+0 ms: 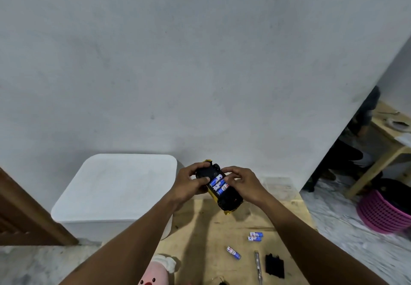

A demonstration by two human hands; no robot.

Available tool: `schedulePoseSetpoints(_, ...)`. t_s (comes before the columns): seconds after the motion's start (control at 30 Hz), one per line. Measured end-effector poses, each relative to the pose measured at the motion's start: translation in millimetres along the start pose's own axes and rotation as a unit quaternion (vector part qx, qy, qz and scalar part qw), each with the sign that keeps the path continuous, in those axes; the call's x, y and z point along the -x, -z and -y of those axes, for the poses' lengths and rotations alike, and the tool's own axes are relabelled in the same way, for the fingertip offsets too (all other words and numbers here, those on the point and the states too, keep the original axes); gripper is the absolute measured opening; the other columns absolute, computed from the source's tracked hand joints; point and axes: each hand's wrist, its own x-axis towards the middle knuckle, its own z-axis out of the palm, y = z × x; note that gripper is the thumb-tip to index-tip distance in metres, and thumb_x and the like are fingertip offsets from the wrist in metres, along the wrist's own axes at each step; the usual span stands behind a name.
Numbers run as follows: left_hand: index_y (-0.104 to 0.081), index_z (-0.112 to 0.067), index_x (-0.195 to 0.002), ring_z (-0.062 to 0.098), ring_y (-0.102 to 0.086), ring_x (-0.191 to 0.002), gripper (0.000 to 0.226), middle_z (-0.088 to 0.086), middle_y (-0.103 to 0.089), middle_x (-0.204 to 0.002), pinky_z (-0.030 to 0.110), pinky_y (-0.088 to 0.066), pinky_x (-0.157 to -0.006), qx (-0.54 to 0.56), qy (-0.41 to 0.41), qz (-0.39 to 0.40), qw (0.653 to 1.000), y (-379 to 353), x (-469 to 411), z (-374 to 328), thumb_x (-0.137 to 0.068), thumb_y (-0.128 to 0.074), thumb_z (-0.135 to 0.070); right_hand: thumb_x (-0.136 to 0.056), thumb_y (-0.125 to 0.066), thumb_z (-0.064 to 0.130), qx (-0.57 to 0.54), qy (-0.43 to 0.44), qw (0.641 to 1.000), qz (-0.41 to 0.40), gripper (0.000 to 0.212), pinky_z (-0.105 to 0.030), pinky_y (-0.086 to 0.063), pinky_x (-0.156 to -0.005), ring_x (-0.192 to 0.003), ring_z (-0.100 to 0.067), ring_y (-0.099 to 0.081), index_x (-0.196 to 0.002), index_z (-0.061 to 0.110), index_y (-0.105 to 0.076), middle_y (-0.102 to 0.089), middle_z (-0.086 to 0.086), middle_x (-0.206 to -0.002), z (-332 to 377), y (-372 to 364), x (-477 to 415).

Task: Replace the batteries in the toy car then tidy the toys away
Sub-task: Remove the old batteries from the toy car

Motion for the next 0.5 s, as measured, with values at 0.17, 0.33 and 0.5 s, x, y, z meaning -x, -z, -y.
schedulePoseSetpoints(0.17, -0.074, -0.025, -0.112, 0.033, -0.070, -0.105, 0.035, -0.002, -0.063, -0.129, 0.039, -0.063, -0.076, 0.002, 0.021, -0.008, 1.000, -3, 2, -3, -0.091, -0.064, 0.002, -0.096, -0.057, 0.013, 0.052, 0.018, 0.998, 0.008, 0.028, -0.040, -0.057, -0.090, -0.096, -0.013, -0.071, -0.110, 0.032, -0.072, -0.074, 0.001, -0.102, 9, 3, -2)
schedulePoseSetpoints(0.33, -0.075, -0.025, -0.108, 0.029, -0.071, -0.100, 0.040, -0.002, -0.064, -0.128, 0.039, -0.063, -0.075, 0.017, 0.007, -0.054, 0.998, -8, 5, -5, -0.090, -0.059, 0.007, -0.093, -0.059, 0.020, 0.106, 0.038, 0.993, -0.036, 0.026, -0.038, -0.059, -0.080, -0.084, -0.006, -0.070, -0.102, 0.043, -0.066, -0.071, 0.016, -0.094, 15, -4, 6)
schedulePoseSetpoints(0.5, -0.074, -0.021, -0.115, 0.025, -0.071, -0.094, 0.042, 0.003, -0.066, -0.128, 0.033, -0.063, -0.073, 0.027, 0.001, -0.078, 0.997, -11, 7, -4, -0.089, -0.058, 0.007, -0.091, -0.062, 0.024, 0.189, 0.068, 0.972, -0.120, 0.024, -0.029, -0.053, -0.085, -0.097, -0.003, -0.064, -0.109, 0.040, -0.067, -0.068, 0.022, -0.108, 16, -19, 15)
